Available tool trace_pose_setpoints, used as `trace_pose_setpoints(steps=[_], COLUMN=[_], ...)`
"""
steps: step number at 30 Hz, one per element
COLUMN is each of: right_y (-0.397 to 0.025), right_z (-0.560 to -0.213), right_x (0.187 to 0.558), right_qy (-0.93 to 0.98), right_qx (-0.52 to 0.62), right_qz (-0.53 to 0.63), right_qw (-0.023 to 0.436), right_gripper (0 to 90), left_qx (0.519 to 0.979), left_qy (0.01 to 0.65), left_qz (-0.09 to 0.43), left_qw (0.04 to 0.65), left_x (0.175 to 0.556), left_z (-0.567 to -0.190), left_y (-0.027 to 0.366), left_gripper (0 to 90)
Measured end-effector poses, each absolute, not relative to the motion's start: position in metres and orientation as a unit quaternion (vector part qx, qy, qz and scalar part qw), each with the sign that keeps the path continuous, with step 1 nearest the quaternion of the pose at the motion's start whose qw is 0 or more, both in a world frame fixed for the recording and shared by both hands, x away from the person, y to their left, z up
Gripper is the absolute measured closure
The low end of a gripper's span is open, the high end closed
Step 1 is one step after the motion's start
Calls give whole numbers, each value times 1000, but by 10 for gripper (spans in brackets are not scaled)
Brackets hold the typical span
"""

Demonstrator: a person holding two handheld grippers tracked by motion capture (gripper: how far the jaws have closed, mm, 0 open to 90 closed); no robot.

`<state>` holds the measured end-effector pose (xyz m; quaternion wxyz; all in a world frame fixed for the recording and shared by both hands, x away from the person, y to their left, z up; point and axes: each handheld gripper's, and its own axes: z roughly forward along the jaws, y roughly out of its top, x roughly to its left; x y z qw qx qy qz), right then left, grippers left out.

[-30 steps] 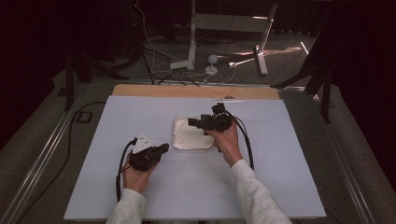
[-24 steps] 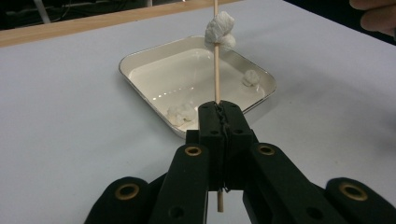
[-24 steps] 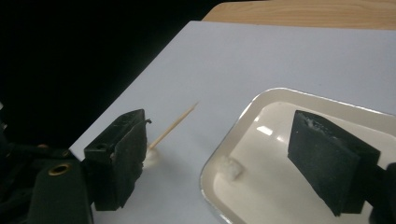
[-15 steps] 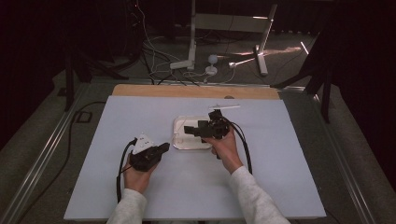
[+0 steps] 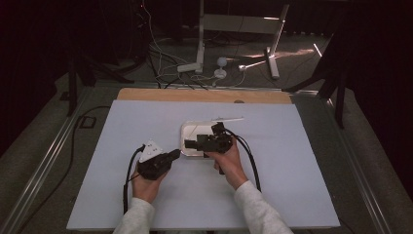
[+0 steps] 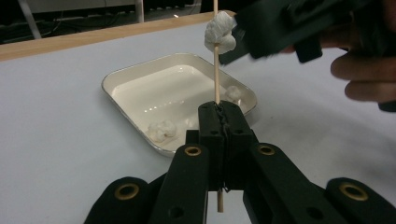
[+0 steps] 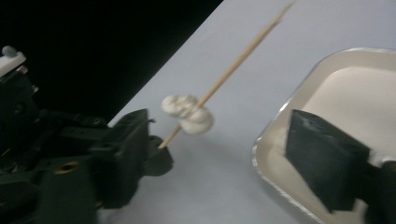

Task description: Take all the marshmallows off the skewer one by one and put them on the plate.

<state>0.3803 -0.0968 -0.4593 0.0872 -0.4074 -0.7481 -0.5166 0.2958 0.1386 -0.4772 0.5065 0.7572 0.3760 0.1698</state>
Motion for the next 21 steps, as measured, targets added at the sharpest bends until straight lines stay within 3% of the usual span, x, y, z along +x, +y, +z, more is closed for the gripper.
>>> trace_pose_setpoints(steps=[5, 11, 16, 21], right_y=[-90, -86, -83, -82], right_z=[-463, -468, -466, -465], right_x=[377, 377, 372, 369], right_qy=[-744, -723, -716, -709], right_qx=[-402, -415, -414, -410], right_qz=[-522, -530, -544, -552], right_qw=[110, 157, 143, 155], right_gripper=[362, 570, 727, 734], left_qx=[755, 754, 756, 743], left_qy=[373, 369, 370, 374], left_qz=[169, 165, 161, 163], left_qw=[512, 517, 515, 530], left_x=[295, 295, 295, 294], left_z=[-477, -478, -479, -478], left_y=[138, 135, 134, 135], left_gripper=[899, 898, 897, 898])
